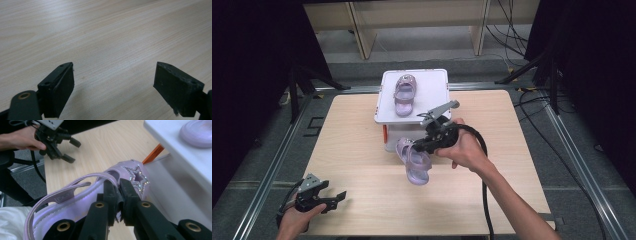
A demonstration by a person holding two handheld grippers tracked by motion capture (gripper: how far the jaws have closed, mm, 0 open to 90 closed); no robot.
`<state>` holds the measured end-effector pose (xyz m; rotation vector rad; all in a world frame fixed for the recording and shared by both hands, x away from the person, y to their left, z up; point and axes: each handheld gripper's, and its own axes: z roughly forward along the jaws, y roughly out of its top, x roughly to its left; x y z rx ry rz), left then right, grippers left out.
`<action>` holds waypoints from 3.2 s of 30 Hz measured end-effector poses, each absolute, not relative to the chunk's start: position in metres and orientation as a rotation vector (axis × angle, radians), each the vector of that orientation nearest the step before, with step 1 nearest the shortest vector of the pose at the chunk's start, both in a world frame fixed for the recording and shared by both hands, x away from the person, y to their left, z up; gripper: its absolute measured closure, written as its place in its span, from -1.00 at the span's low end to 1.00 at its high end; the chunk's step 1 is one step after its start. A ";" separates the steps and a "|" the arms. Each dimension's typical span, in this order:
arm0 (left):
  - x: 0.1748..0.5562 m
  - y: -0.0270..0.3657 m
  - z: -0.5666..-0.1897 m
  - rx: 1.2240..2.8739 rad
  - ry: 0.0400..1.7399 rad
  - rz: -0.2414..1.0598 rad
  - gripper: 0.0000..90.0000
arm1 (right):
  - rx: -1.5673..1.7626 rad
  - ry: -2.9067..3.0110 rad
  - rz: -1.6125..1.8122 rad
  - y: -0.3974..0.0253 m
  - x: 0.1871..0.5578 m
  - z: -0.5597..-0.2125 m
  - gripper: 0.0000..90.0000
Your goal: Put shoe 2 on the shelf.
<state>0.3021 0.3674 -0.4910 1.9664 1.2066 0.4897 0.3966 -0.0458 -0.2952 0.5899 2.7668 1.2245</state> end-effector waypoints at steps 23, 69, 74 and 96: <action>0.304 0.370 -0.491 1.987 1.194 0.500 -0.64 | 0.658 2.614 1.213 -0.078 0.444 -0.230 0.88; 0.301 0.366 -0.490 1.964 1.201 0.484 -0.64 | 0.722 2.486 0.894 -0.030 0.573 -0.267 0.70; 0.302 0.365 -0.491 1.973 1.208 0.475 -0.64 | 0.747 2.476 0.892 -0.031 0.573 -0.268 0.43; 0.302 0.365 -0.491 1.969 1.208 0.475 -0.64 | 0.784 2.412 1.295 -0.073 0.487 -0.259 0.25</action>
